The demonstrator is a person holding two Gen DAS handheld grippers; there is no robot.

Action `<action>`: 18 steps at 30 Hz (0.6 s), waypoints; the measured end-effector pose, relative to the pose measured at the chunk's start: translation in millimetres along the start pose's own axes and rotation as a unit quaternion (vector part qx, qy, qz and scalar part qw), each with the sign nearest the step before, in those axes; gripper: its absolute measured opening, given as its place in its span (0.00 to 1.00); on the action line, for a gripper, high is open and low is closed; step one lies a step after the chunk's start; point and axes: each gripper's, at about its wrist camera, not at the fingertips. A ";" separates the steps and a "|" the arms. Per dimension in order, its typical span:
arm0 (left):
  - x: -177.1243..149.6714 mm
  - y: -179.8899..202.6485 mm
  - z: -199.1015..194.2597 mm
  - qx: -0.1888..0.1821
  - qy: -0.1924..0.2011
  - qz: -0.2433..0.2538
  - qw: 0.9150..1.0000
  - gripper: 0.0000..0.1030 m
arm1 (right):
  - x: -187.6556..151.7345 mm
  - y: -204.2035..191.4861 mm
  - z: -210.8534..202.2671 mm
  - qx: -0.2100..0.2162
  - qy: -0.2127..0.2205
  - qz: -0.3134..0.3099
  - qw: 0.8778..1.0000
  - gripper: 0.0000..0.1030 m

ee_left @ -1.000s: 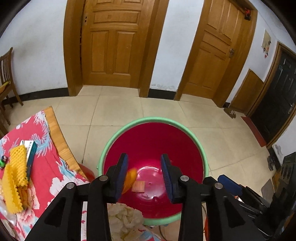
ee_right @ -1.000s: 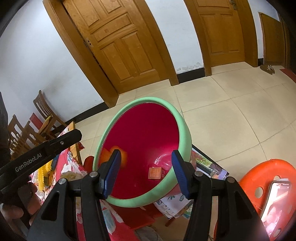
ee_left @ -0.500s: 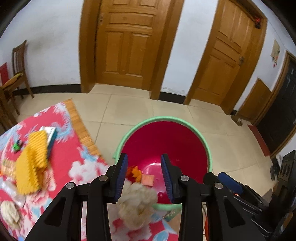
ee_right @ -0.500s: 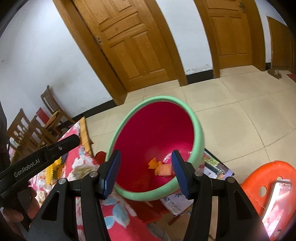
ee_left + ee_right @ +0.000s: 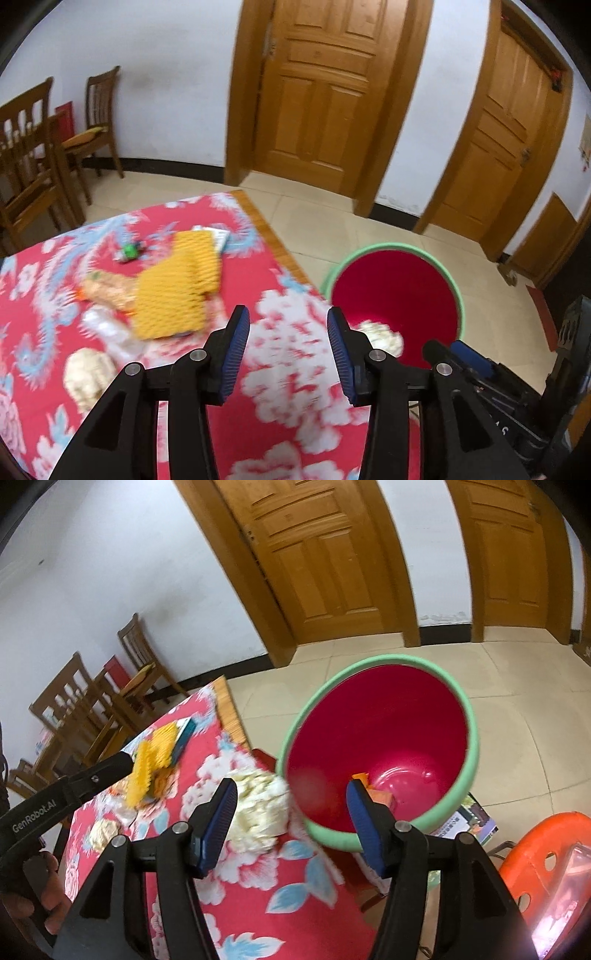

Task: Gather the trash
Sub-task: 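Grasp the crumpled white paper ball with the right tool, then grasp the foil ball with the left tool while the right tool lifts the paper ball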

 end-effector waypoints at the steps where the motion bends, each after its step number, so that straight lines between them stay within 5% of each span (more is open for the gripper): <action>1: -0.7 -5.5 -2.0 0.004 0.001 -0.003 1.000 0.46 | -1.6 -3.1 1.1 0.001 -0.003 -0.003 1.000 0.65; 18: -39.4 -104.6 -16.2 0.100 -0.011 -0.072 0.992 0.57 | -11.1 -38.5 41.4 -0.030 -0.046 -0.056 0.997 0.72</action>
Point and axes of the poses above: each gripper's, at about its wrist camera, not at the fingertips, and z roughly the way its jaws point, y to its right, x to its top, and after that the axes turned 5 degrees about z, right-handed
